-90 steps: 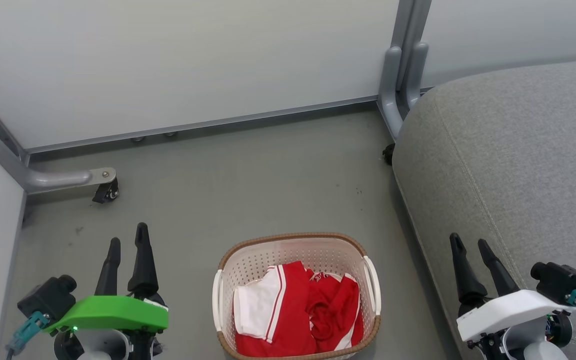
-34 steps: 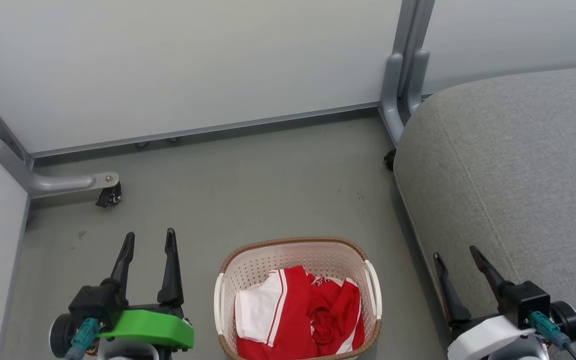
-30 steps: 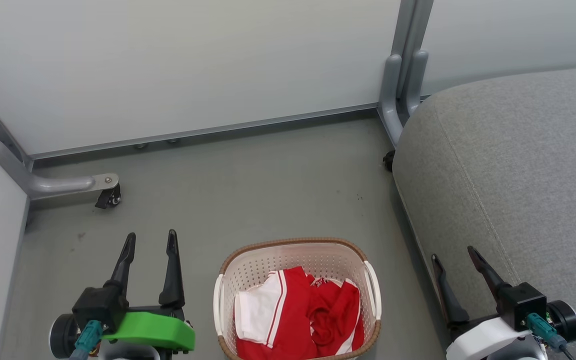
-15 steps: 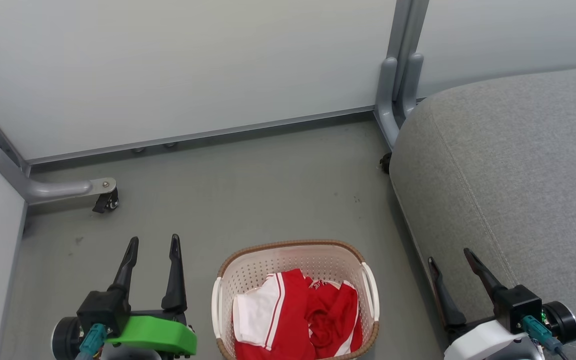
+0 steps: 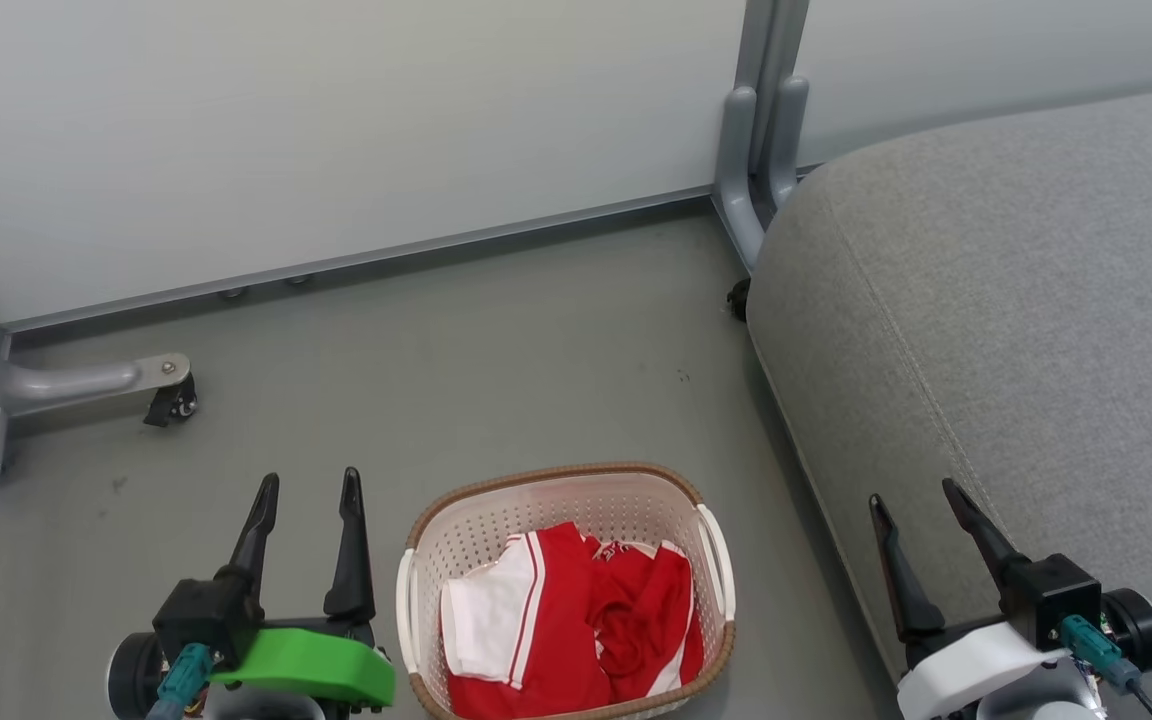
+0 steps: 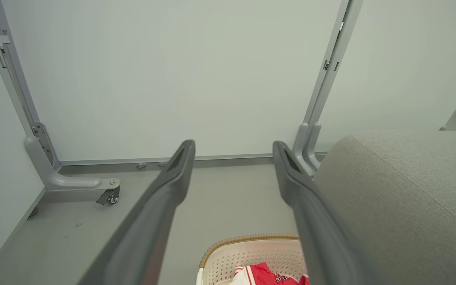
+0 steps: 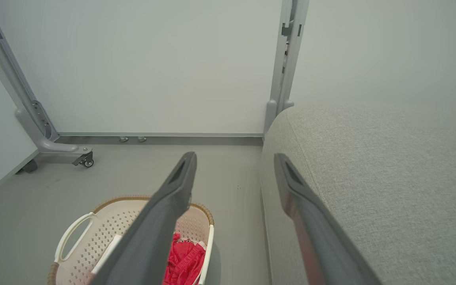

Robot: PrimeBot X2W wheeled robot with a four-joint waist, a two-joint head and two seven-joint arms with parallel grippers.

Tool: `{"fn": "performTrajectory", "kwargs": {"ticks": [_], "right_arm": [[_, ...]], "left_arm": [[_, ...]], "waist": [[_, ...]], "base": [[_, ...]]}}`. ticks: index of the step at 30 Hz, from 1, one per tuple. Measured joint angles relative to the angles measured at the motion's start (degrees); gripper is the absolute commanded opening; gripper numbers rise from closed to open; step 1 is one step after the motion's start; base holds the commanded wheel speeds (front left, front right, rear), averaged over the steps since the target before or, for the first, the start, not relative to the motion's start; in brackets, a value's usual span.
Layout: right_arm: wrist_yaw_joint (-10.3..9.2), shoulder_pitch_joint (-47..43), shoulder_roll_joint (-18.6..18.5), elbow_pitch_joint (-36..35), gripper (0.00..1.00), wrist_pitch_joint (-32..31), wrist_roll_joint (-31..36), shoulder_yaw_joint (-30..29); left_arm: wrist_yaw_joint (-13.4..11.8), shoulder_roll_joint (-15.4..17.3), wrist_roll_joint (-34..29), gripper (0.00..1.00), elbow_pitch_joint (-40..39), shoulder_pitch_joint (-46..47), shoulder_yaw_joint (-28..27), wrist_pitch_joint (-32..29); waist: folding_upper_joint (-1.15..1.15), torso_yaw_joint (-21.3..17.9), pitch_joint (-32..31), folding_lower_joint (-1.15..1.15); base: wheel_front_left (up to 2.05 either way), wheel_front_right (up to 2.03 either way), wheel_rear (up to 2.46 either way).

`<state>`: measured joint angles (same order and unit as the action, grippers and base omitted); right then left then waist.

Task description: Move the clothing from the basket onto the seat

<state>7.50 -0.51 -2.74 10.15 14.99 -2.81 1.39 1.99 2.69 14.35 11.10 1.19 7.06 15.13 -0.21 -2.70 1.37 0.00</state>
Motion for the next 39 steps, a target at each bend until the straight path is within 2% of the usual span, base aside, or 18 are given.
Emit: {"fn": "performTrajectory", "kwargs": {"ticks": [5, 12, 18, 24, 31, 39], "right_arm": [[0.0, 2.2, 0.0, -1.1, 1.0, 0.0, -0.5, -0.8], [0.0, 6.7, -0.1, -4.1, 1.0, 0.0, -1.8, -2.3], [0.0, 11.5, -0.1, -6.3, 1.0, 0.0, -2.2, -3.2], [0.0, 17.2, 0.0, -9.0, 1.0, 0.0, -0.7, -3.7], [0.0, 22.8, 0.0, -12.0, 1.0, 0.0, 2.0, -2.5], [0.0, 27.6, 0.0, -13.6, 1.0, 0.0, 2.8, -0.8]], "left_arm": [[0.1, 0.0, -0.1, 1.0, 0.2, 2.2, 0.5, 0.0], [1.6, 0.0, -1.5, 1.0, 2.7, 8.7, 2.6, 0.0], [3.6, 0.0, -1.8, 1.0, 10.8, 16.2, 6.1, 0.0], [5.0, 0.0, -1.9, 1.0, 23.1, 27.1, 12.2, 0.0], [5.2, 0.0, 0.1, 1.0, 36.8, 38.3, 20.7, 0.0], [5.3, 0.0, 5.3, 1.0, 46.8, 46.2, 32.2, -0.8]], "waist": [[0.0, -1.6, 2.9, 0.0], [0.0, -3.4, 9.8, 0.0], [0.0, -4.2, 17.0, 0.0], [0.0, -4.3, 25.0, 0.0], [0.0, -3.6, 33.8, 0.01], [0.0, -2.9, 42.8, 0.01]], "base": [[0.0, 0.0, 0.0], [0.0, 0.0, 0.0], [0.0, 0.0, 0.0], [0.0, 0.0, 0.0], [0.0, 0.0, 0.0], [0.0, 0.0, 0.0]]}}
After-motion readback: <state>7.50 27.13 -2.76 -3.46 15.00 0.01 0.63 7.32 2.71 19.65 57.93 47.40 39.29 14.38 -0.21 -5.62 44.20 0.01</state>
